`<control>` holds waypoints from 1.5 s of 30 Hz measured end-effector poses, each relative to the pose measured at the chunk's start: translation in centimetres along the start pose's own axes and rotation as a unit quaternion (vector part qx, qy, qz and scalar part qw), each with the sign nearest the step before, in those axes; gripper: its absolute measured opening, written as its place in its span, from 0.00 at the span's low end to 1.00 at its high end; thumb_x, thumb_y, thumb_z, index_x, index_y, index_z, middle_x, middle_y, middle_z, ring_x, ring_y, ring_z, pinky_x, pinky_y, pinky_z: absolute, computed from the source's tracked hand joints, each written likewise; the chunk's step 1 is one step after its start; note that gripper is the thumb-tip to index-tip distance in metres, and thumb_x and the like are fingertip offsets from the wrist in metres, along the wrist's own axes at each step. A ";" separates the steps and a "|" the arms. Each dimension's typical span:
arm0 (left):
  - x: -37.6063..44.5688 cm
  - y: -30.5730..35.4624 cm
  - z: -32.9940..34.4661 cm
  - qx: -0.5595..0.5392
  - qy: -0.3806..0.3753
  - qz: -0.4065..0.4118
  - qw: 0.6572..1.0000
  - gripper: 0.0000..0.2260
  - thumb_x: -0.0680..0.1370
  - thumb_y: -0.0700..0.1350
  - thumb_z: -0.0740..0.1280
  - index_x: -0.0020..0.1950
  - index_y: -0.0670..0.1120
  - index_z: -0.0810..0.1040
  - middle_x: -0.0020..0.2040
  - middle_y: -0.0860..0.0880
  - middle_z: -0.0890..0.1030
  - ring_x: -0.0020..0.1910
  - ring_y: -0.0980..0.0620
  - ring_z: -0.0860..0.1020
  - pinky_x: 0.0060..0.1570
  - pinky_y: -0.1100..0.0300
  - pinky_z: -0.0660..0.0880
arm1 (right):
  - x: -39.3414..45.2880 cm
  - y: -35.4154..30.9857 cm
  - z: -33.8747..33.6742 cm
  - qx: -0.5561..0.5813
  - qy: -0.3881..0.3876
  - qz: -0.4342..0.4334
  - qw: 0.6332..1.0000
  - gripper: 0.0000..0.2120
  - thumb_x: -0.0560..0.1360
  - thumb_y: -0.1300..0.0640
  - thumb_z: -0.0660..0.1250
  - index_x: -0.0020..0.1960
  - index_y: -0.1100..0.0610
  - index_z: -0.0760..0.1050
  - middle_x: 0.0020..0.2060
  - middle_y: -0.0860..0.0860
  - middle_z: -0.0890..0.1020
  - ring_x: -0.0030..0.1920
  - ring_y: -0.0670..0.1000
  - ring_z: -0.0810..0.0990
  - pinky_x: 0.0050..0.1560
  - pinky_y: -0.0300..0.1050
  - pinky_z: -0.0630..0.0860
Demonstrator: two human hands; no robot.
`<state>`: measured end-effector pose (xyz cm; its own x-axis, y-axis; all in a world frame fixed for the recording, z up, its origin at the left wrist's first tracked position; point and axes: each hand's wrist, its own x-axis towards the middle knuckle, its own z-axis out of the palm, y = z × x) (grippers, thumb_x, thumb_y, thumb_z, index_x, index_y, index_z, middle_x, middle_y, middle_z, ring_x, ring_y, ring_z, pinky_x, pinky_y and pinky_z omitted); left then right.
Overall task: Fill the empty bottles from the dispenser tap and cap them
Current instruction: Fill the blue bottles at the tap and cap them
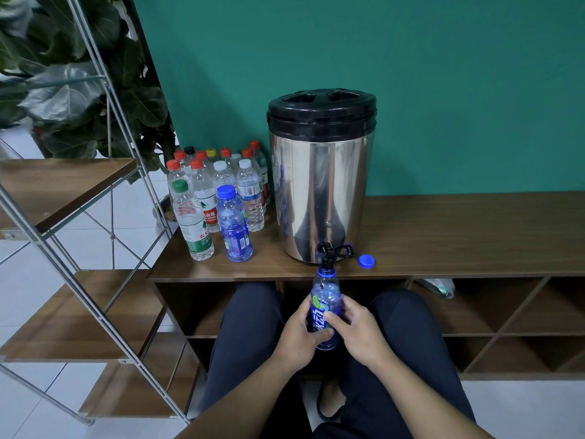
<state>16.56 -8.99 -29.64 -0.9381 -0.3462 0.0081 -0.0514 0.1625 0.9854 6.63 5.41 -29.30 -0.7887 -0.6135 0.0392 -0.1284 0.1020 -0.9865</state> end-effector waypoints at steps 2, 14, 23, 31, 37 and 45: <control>0.0 0.1 0.0 0.000 0.000 0.005 1.000 0.36 0.77 0.30 0.76 0.81 0.54 0.74 0.68 0.51 0.86 0.69 0.50 0.84 0.74 0.50 0.78 | 0.0 0.0 0.0 -0.001 -0.001 -0.002 1.000 0.15 0.84 0.62 0.74 0.68 0.50 0.83 0.60 0.49 0.90 0.62 0.52 0.88 0.70 0.63 0.81; -0.2 0.3 0.0 -0.003 -0.003 0.006 1.000 0.36 0.77 0.29 0.76 0.81 0.55 0.74 0.69 0.52 0.86 0.69 0.52 0.84 0.73 0.53 0.78 | -0.2 -0.3 0.0 -0.009 0.002 -0.003 1.000 0.16 0.84 0.63 0.74 0.68 0.50 0.83 0.60 0.48 0.90 0.62 0.50 0.88 0.70 0.58 0.82; -0.2 0.3 -0.1 0.000 -0.004 0.002 1.000 0.36 0.78 0.30 0.76 0.81 0.55 0.73 0.68 0.53 0.86 0.69 0.52 0.84 0.74 0.50 0.78 | -0.3 -0.4 0.0 -0.003 -0.001 -0.002 1.000 0.16 0.84 0.62 0.74 0.69 0.50 0.83 0.60 0.48 0.90 0.62 0.50 0.88 0.69 0.58 0.82; -0.2 0.3 0.0 -0.001 -0.002 -0.002 1.000 0.36 0.78 0.30 0.76 0.81 0.56 0.73 0.69 0.53 0.86 0.69 0.52 0.83 0.74 0.50 0.78 | -0.4 -0.6 0.1 0.003 -0.001 0.001 1.000 0.16 0.84 0.64 0.73 0.69 0.51 0.83 0.59 0.49 0.90 0.62 0.51 0.89 0.68 0.54 0.83; -0.2 0.2 0.0 -0.007 -0.005 -0.004 1.000 0.35 0.78 0.30 0.76 0.81 0.53 0.73 0.68 0.52 0.86 0.69 0.51 0.84 0.74 0.50 0.78 | -0.4 -0.6 0.0 0.001 -0.001 0.003 1.000 0.16 0.84 0.64 0.73 0.69 0.52 0.83 0.59 0.48 0.90 0.61 0.50 0.89 0.68 0.54 0.83; -0.4 0.5 -0.1 -0.014 -0.006 -0.002 1.000 0.34 0.78 0.30 0.76 0.80 0.53 0.74 0.67 0.51 0.86 0.68 0.51 0.84 0.71 0.55 0.79 | -0.4 -0.5 0.0 -0.002 -0.003 0.001 1.000 0.16 0.84 0.63 0.73 0.69 0.51 0.83 0.59 0.49 0.90 0.62 0.51 0.89 0.69 0.57 0.83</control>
<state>16.92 -8.83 -29.13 -0.9417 -0.3365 0.0015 -0.0466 0.1348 0.9898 7.02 5.60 -28.78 -0.7858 -0.6175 0.0357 -0.1282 0.1061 -0.9861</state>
